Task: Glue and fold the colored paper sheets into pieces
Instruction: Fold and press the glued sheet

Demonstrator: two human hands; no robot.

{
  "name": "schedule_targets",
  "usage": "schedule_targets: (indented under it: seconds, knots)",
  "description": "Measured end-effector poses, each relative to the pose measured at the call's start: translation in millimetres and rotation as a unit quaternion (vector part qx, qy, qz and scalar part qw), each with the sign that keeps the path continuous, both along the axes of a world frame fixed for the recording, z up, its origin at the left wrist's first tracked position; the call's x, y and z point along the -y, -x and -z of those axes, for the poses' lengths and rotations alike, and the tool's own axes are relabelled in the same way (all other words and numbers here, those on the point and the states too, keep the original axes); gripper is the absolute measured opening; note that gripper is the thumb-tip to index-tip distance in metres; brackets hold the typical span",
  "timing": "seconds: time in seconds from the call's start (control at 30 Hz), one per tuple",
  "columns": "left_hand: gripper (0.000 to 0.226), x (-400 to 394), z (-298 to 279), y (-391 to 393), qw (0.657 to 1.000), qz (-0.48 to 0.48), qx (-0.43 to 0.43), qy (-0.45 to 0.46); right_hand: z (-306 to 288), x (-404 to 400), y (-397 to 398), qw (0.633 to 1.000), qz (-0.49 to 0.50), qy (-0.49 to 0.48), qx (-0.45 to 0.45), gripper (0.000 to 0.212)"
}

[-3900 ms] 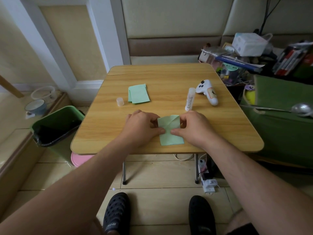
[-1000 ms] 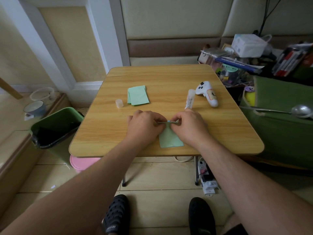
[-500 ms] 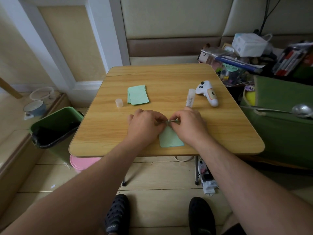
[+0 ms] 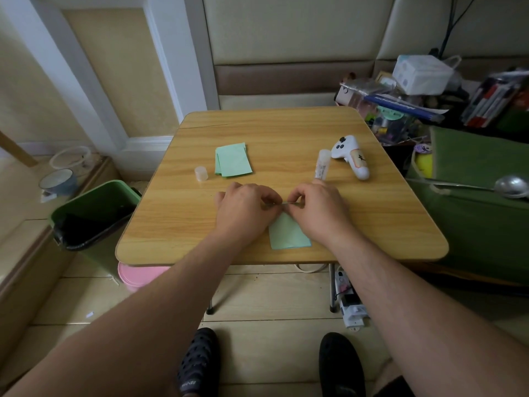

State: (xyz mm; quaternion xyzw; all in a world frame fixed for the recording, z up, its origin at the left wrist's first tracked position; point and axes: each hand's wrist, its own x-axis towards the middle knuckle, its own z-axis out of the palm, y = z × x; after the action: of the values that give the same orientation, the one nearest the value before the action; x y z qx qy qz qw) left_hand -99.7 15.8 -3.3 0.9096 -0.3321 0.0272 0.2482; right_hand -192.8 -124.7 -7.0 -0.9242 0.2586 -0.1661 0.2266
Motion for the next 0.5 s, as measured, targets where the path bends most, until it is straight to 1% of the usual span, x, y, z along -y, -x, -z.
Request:
schedule_targets:
  seconds: [0.1, 0.17, 0.27, 0.4, 0.5]
  knots:
    - [0.017, 1, -1, -1, 1.000, 0.002, -0.001, -0.004, 1, -1, -2, 1.000, -0.004, -0.001, 0.000, 0.013]
    - [0.018, 0, -2, -3, 1.000, -0.003, -0.003, -0.010, 0, 2, -2, 1.000, 0.006, 0.006, -0.001, 0.004]
    - [0.021, -1, -2, -7, 1.000, -0.010, -0.006, -0.019, 0, 8, -1, 1.000, 0.021, 0.012, -0.013, 0.011]
    - [0.021, 3, -1, -3, 1.000, -0.011, -0.006, -0.016, 1, 5, -2, 1.000, 0.018, 0.005, -0.002, 0.007]
    - [0.020, 7, 0, -2, 1.000, -0.014, 0.007, -0.014, 1, -3, -5, 1.000, 0.017, 0.011, -0.002, 0.012]
